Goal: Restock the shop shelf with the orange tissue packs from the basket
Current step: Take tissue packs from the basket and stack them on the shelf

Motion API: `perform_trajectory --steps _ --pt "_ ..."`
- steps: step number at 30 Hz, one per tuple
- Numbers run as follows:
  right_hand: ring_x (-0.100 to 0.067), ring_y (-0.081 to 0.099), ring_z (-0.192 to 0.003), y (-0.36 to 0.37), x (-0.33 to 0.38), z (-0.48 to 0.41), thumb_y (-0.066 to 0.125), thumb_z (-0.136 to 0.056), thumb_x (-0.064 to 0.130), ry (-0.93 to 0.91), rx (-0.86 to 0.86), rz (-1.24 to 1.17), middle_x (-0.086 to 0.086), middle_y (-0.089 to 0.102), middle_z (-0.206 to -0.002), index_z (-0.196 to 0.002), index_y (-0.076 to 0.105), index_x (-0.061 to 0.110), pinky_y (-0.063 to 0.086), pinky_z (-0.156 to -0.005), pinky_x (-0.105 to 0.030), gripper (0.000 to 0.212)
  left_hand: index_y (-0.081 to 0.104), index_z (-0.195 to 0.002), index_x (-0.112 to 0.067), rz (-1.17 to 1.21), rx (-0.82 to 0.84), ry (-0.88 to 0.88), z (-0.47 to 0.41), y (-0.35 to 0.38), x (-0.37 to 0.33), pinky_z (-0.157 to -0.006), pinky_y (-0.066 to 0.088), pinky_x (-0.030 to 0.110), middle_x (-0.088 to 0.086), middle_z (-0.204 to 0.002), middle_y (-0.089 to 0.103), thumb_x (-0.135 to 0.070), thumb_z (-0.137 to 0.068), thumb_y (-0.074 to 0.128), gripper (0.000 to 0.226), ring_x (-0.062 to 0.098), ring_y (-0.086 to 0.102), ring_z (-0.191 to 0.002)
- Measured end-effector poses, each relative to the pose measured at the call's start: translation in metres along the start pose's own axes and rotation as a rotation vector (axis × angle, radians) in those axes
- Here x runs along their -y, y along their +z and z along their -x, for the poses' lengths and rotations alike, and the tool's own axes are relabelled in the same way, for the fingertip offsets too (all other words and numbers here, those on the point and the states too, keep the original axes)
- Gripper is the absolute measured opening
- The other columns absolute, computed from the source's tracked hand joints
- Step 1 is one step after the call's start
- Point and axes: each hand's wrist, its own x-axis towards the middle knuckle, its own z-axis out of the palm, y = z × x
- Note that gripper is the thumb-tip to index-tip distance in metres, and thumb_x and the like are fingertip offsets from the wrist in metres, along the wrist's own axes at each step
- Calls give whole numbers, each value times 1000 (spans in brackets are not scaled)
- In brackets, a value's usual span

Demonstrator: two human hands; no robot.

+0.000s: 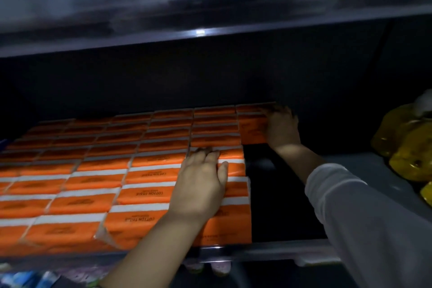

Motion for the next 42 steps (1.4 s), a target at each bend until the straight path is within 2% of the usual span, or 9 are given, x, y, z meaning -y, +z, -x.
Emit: perform_trajectory --steps 5,8,11,16,23,26,29,35,42 --pt "-33 44 -122 -22 -6 18 54 -87 15 -19 28 -94 -11 50 -135 -131 52 20 33 -104 -37 44 54 -131 -12 -22 39 2 -2 -3 -2 -109 26 29 8 -130 56 -45 -94 25 58 24 46 -124" --pt "-32 50 -118 -42 -9 44 56 -85 11 -28 -2 -232 -13 57 -128 -120 61 13 39 -98 -30 35 50 -134 -11 -2 79 3 -1 -13 -4 -107 30 31 10 -130 54 -39 -99 37 47 26 44 -123" --pt "-27 54 -114 -64 -5 79 59 -85 11 -58 -33 -300 -9 58 -125 -121 61 12 41 -92 -27 36 55 -127 -9 10 -26 14 9 -35 -4 -100 38 35 12 -119 58 -37 -97 44 42 30 50 -114" --pt "-26 54 -111 -96 30 135 65 -84 12 -213 -72 -415 -9 61 -115 -116 64 11 41 -98 -32 31 68 -106 -13 -115 -161 39 63 -89 35 -83 50 40 8 -100 65 -44 -87 37 48 32 59 -93" --pt "-30 62 -94 -113 179 217 71 -79 13 -579 89 -484 -15 66 -100 -105 68 5 30 -78 -15 27 68 -94 -18 -270 -209 -323 238 -167 171 -65 52 41 6 -84 61 -39 -86 40 35 33 59 -79" --pt "-28 61 -94 -103 262 253 71 -80 17 -737 216 -540 -13 66 -100 -106 68 8 30 -78 -15 28 69 -96 -17 -336 -216 -512 320 -194 232 -69 51 36 6 -85 61 -39 -88 46 32 30 61 -81" --pt "-29 61 -96 -86 342 288 73 -78 13 -858 308 -576 -14 66 -101 -107 68 7 32 -82 -19 30 67 -111 -17 -360 -226 -677 387 -220 273 -81 45 37 7 -100 61 -34 -92 54 28 29 57 -95" --pt "-29 60 -100 -47 460 353 72 -77 8 -952 438 -626 -16 65 -106 -110 66 3 30 -80 -15 34 50 -133 -23 -347 -103 -895 479 -241 330 -97 39 33 0 -127 50 -43 -94 50 44 21 45 -119" --pt "-21 57 -101 11 523 404 69 -82 14 -909 641 -642 -8 61 -111 -118 62 9 35 -85 -22 37 52 -131 -22 -262 -41 -1047 537 -233 385 -92 42 33 2 -119 54 -34 -90 57 43 22 47 -117"
